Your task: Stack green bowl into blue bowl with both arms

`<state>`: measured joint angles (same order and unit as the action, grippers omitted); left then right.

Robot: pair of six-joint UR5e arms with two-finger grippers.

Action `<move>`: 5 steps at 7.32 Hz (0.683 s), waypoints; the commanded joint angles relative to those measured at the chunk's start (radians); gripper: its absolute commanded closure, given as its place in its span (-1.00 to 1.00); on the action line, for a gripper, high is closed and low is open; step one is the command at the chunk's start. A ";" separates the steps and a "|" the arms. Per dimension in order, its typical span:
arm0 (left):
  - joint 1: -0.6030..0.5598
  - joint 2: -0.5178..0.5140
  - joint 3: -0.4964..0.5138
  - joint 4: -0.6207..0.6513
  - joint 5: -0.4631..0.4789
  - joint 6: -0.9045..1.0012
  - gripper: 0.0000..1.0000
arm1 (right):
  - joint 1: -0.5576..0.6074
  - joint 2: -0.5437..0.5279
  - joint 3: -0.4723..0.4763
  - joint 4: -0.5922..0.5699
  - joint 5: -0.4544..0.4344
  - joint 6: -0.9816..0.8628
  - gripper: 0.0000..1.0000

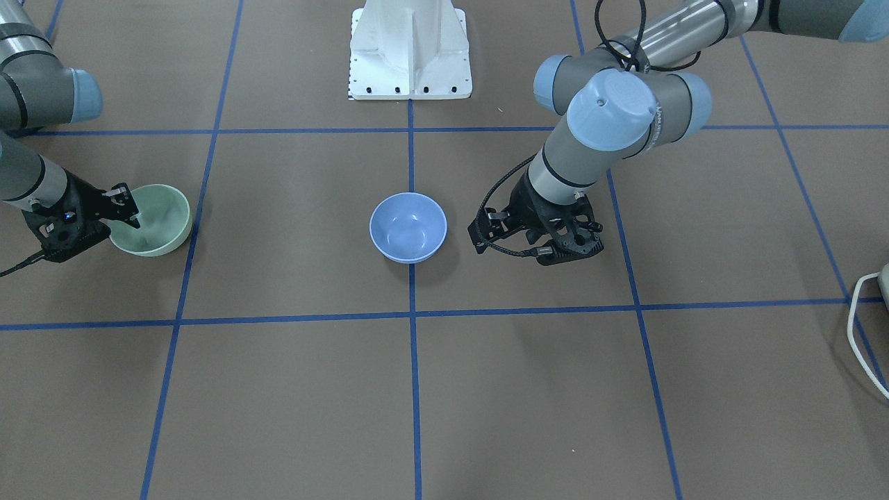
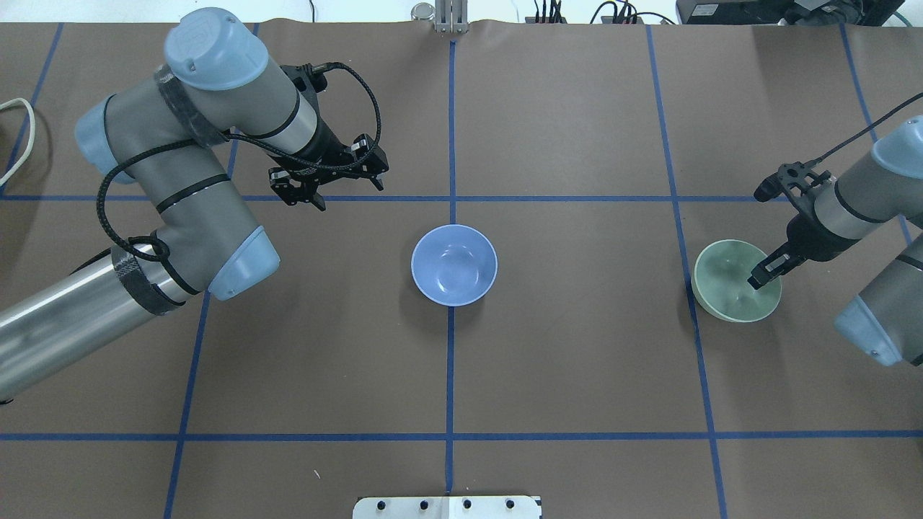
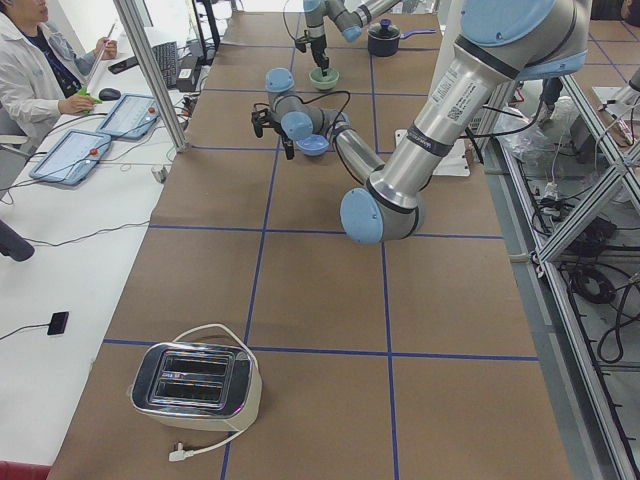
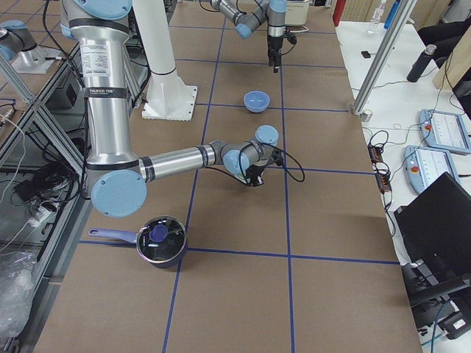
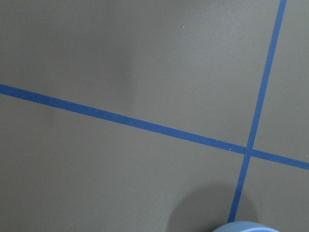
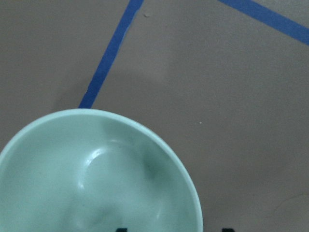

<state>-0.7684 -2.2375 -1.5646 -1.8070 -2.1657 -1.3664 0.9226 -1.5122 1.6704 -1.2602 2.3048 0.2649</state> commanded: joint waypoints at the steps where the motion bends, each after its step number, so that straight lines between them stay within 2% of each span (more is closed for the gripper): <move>1: 0.000 0.006 0.000 0.000 0.001 0.004 -0.95 | -0.001 0.007 0.000 0.002 -0.004 -0.001 0.75; 5: -0.005 0.007 0.002 0.002 0.003 0.029 -0.95 | 0.012 0.021 0.006 0.001 0.002 0.004 0.85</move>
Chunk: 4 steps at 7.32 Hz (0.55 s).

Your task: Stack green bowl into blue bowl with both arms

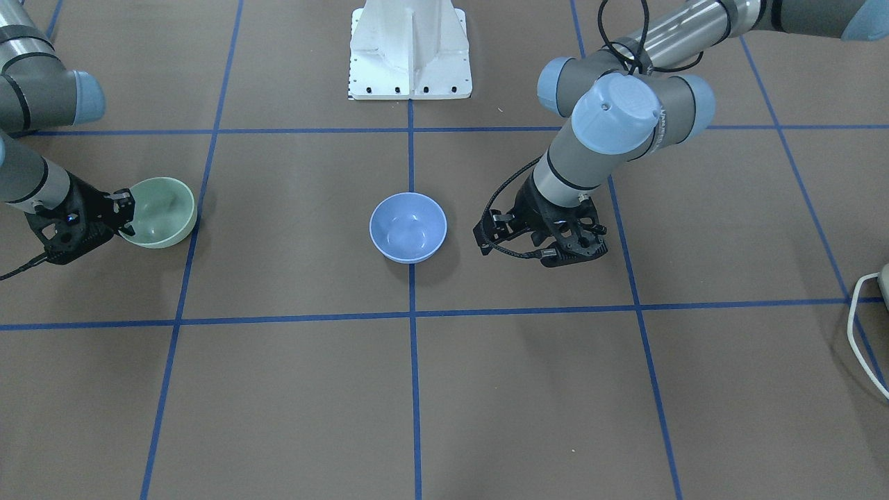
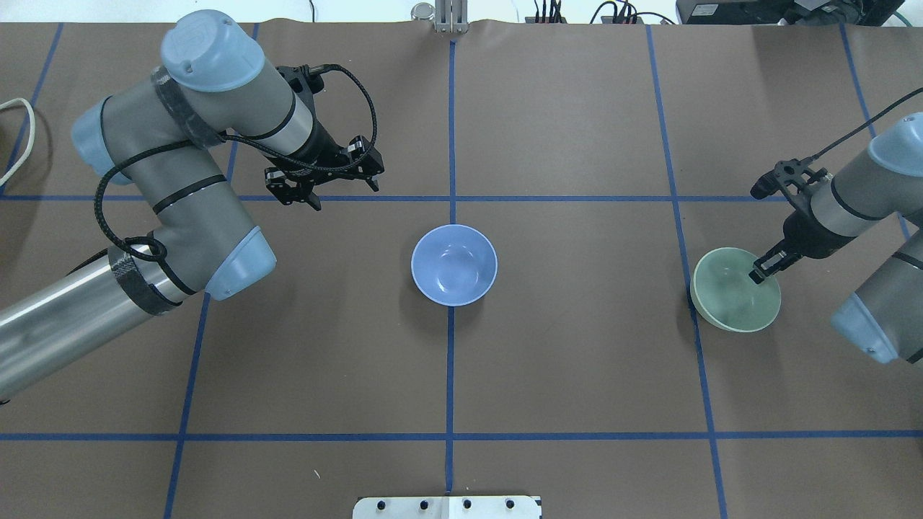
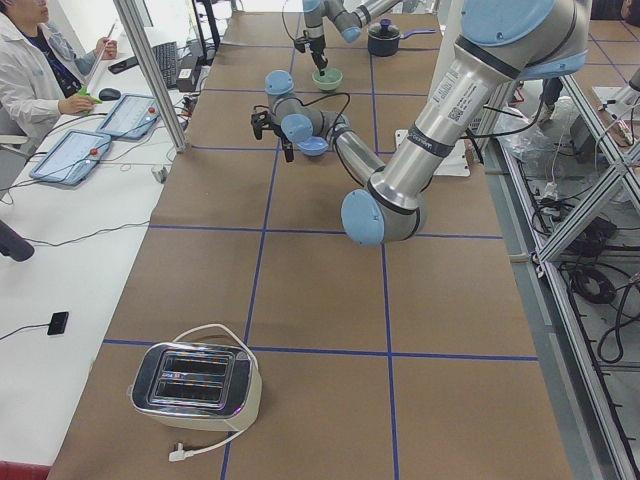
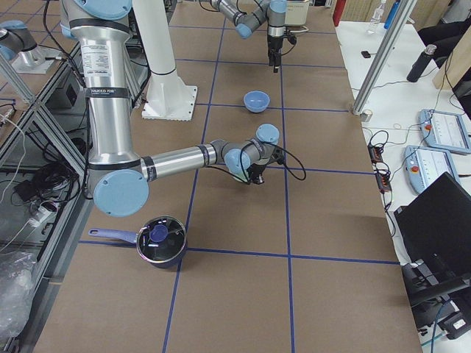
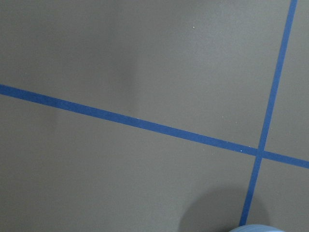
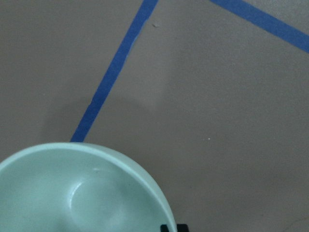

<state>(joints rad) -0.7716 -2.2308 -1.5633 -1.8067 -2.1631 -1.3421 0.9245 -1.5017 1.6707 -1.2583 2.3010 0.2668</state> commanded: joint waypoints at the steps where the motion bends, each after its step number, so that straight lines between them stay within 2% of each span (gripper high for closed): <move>1: -0.001 0.000 0.000 0.000 0.000 0.004 -0.95 | 0.032 0.038 0.007 -0.010 0.018 0.006 0.85; 3: -0.017 0.019 -0.003 0.000 -0.003 0.021 -0.95 | 0.071 0.084 0.006 -0.019 0.087 0.044 0.85; 4: -0.031 0.042 -0.014 0.000 -0.004 0.062 -0.95 | 0.071 0.140 0.007 -0.033 0.095 0.124 0.85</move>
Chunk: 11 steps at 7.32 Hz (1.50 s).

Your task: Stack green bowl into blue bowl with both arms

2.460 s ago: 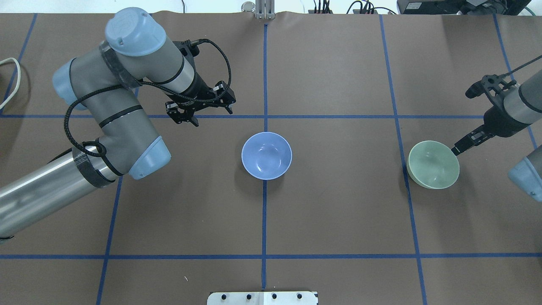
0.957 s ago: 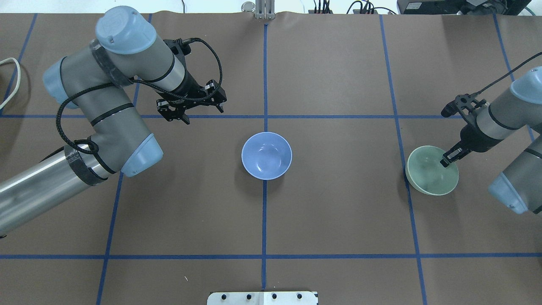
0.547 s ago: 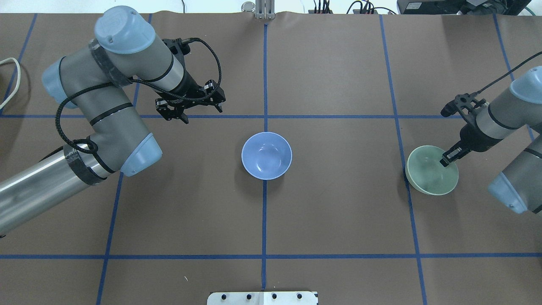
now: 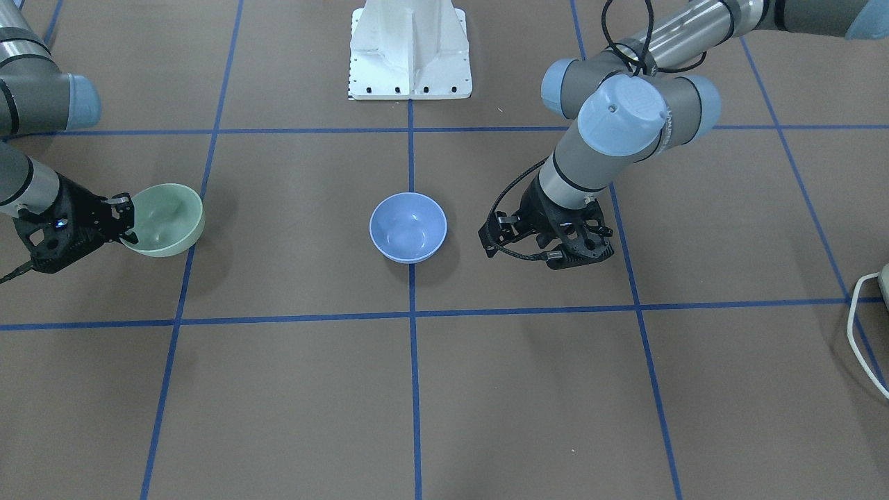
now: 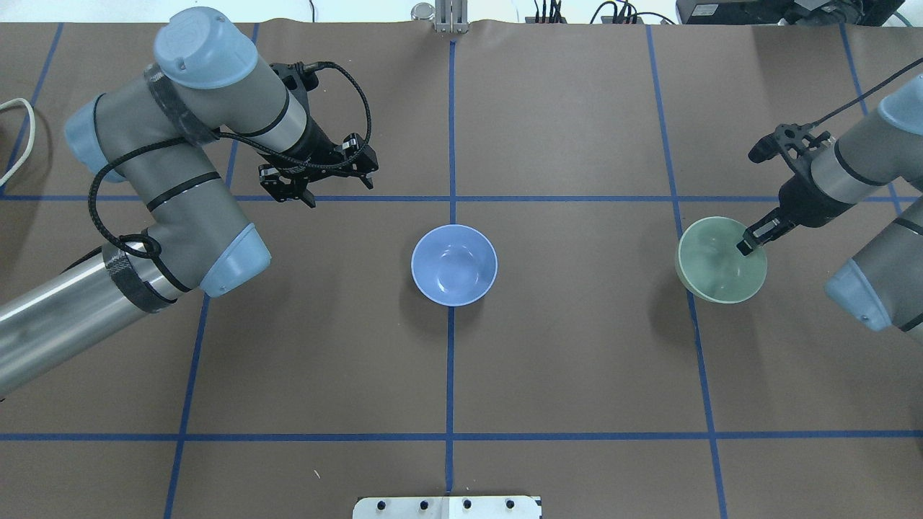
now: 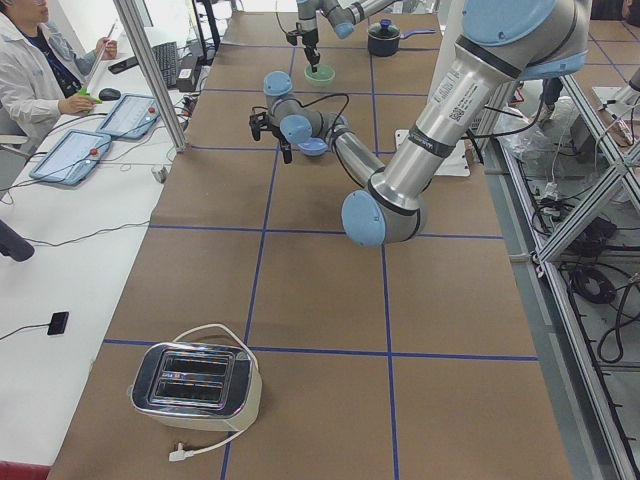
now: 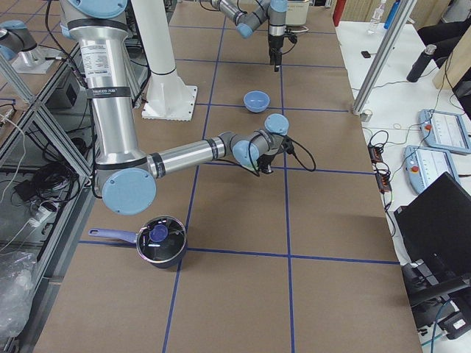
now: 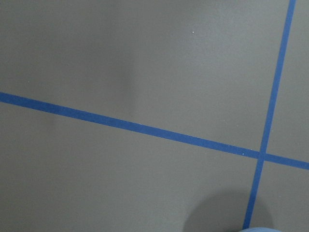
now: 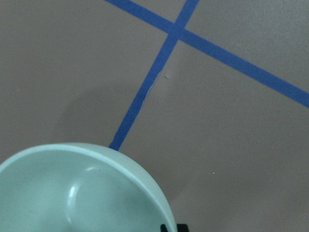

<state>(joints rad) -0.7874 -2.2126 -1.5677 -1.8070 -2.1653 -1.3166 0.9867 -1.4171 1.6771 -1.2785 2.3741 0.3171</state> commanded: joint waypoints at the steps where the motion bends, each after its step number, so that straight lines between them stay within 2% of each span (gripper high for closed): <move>1: -0.035 0.049 -0.023 0.001 -0.014 0.090 -0.95 | 0.006 0.119 0.004 -0.045 0.022 0.156 0.85; 3: -0.122 0.092 -0.023 0.001 -0.118 0.213 -0.95 | -0.041 0.237 0.007 -0.106 0.014 0.287 0.85; 5: -0.170 0.151 -0.021 0.001 -0.136 0.351 -0.95 | -0.120 0.334 -0.003 -0.108 -0.025 0.429 0.84; 7: -0.202 0.200 -0.023 0.000 -0.139 0.454 -0.95 | -0.218 0.459 -0.031 -0.161 -0.145 0.557 0.84; 8: -0.216 0.223 -0.023 -0.002 -0.139 0.497 -0.95 | -0.245 0.509 -0.039 -0.206 -0.168 0.577 0.84; 11: -0.222 0.248 -0.022 -0.006 -0.137 0.530 -0.95 | -0.318 0.596 -0.112 -0.200 -0.246 0.660 0.84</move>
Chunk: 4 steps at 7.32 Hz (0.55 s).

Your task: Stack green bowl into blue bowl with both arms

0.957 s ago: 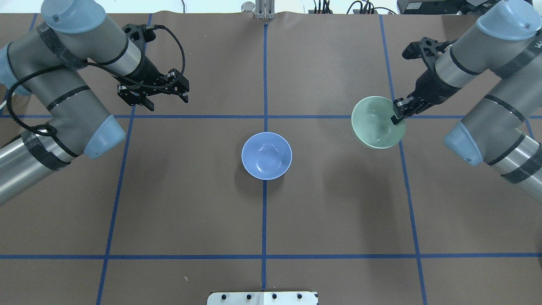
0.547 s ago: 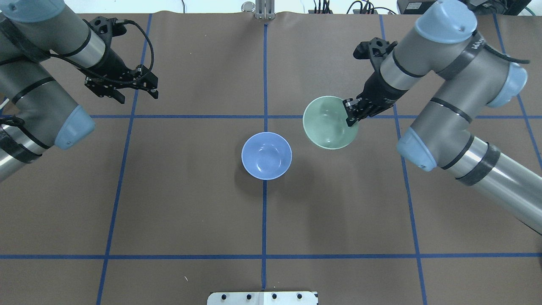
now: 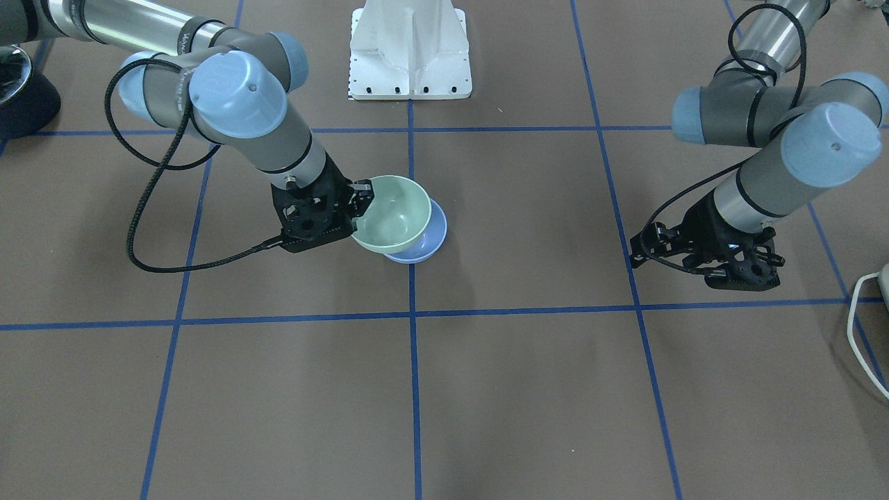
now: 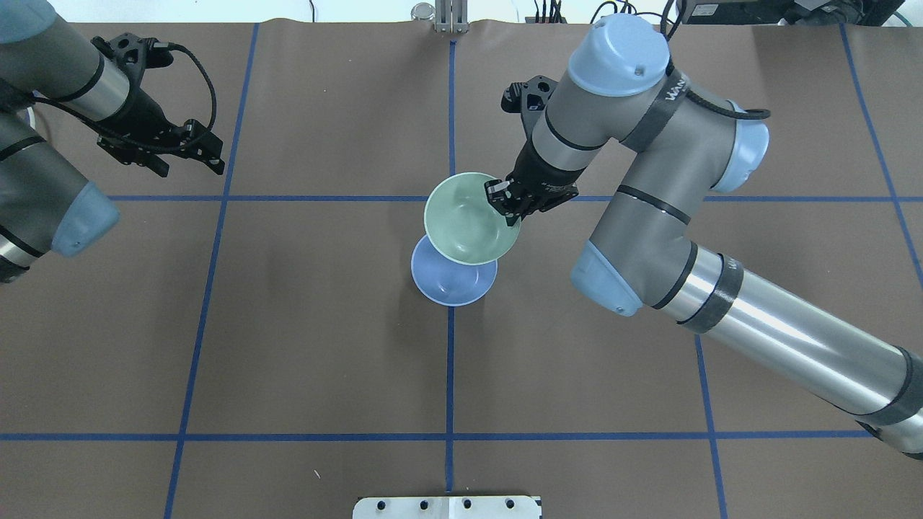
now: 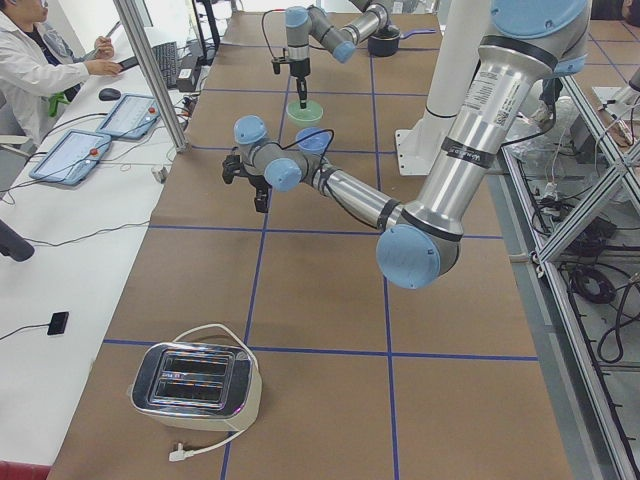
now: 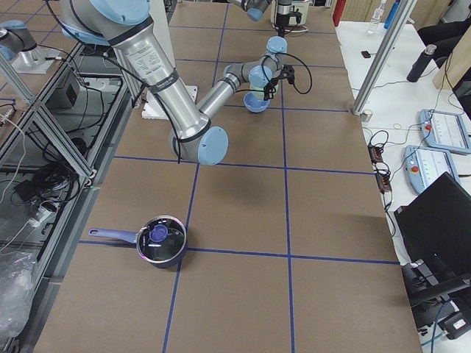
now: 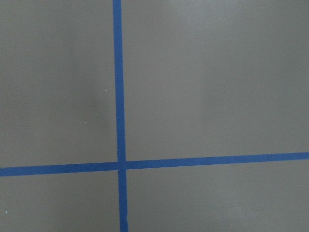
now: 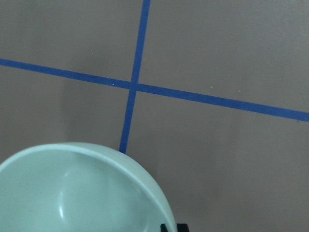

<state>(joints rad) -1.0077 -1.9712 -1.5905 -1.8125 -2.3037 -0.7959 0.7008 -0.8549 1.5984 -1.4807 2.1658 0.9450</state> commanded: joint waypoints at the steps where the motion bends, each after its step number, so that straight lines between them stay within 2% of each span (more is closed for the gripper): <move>1: 0.000 0.008 0.001 -0.001 0.001 0.009 -0.95 | -0.047 0.037 -0.052 0.003 -0.047 0.031 0.84; 4: 0.000 0.008 0.006 -0.001 0.003 0.009 -0.95 | -0.072 0.033 -0.074 0.003 -0.060 0.021 0.84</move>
<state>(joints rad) -1.0079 -1.9637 -1.5864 -1.8138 -2.3015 -0.7870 0.6369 -0.8194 1.5298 -1.4774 2.1102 0.9702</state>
